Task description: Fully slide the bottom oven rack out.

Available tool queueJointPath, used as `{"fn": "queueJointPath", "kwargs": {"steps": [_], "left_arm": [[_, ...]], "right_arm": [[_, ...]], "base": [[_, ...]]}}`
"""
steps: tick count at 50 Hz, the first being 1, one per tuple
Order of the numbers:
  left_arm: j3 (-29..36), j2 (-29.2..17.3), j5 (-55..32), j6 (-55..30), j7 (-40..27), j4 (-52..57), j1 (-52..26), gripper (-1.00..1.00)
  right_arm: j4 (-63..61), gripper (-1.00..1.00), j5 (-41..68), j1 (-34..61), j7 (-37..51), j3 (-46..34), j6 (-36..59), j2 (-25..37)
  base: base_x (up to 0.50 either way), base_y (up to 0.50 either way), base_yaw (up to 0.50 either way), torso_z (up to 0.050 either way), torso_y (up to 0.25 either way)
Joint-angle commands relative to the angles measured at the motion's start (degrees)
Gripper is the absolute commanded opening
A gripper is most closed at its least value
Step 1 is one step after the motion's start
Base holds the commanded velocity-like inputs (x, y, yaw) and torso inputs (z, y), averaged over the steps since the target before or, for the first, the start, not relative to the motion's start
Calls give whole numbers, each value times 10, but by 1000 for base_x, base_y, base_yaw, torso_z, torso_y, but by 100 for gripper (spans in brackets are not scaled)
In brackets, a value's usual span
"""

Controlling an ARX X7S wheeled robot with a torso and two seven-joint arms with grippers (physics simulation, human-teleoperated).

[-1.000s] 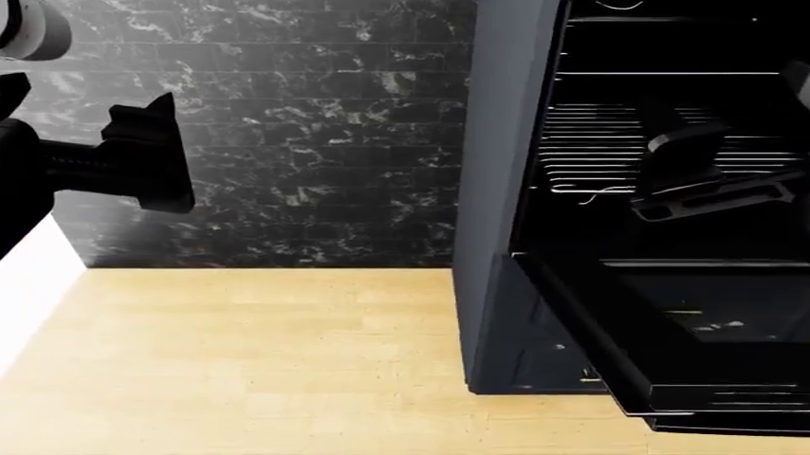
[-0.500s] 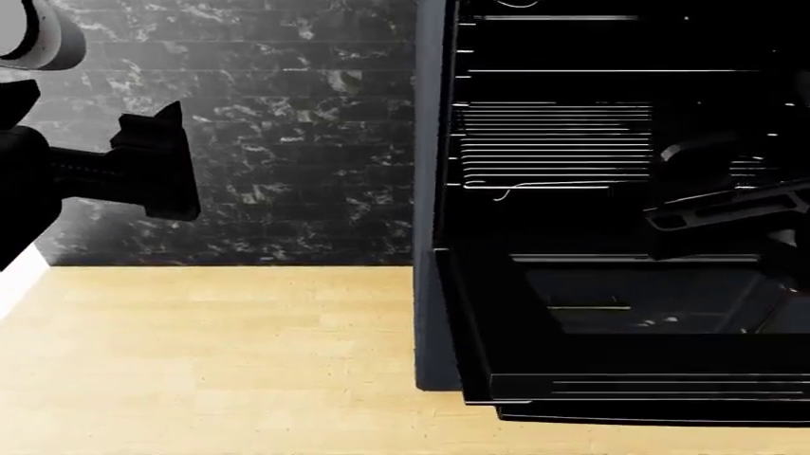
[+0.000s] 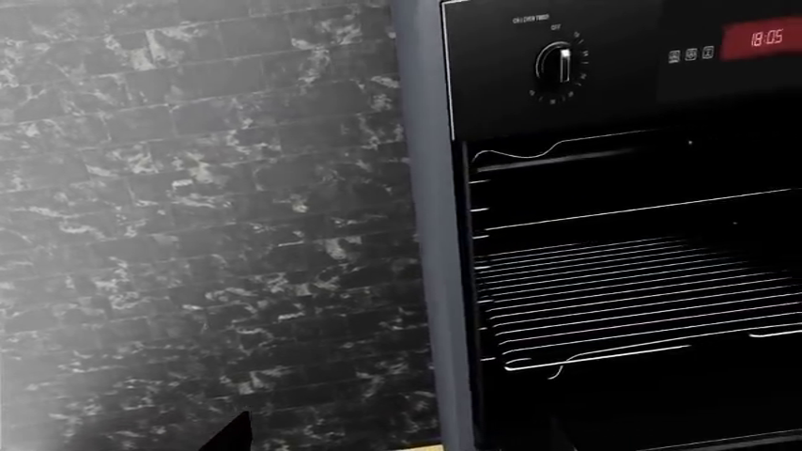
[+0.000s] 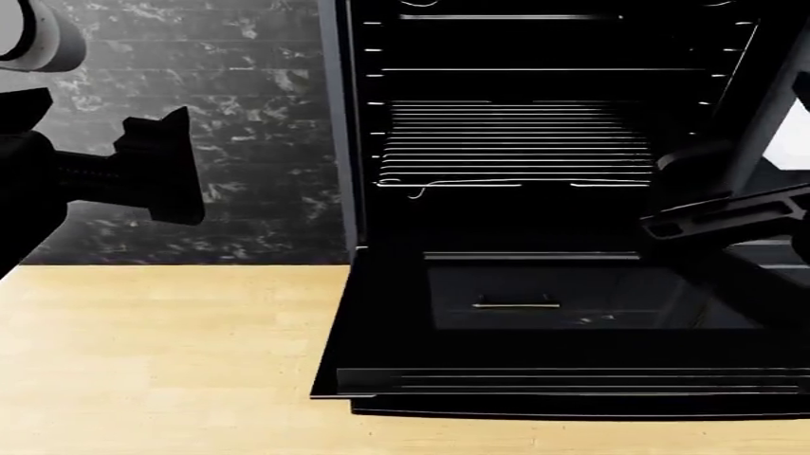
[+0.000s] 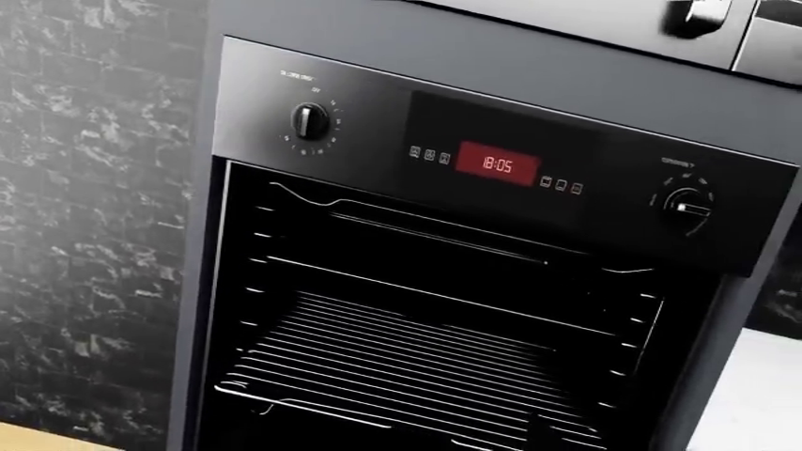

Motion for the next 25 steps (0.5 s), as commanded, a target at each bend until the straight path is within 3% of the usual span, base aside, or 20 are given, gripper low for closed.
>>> {"fn": "queueJointPath", "kwargs": {"steps": [1,25], "left_arm": [[1,-8,2,6,7,4,5,100],[28,-16,-33,44,-12,11,-45,100]], "right_arm": [[-3,100,-4,7,0,-10,2,3],[-10,100,-7,-16,0,-5,-17,20]], "base": [[0,-500,0,0,0],[0,-500,0,0,0]]}}
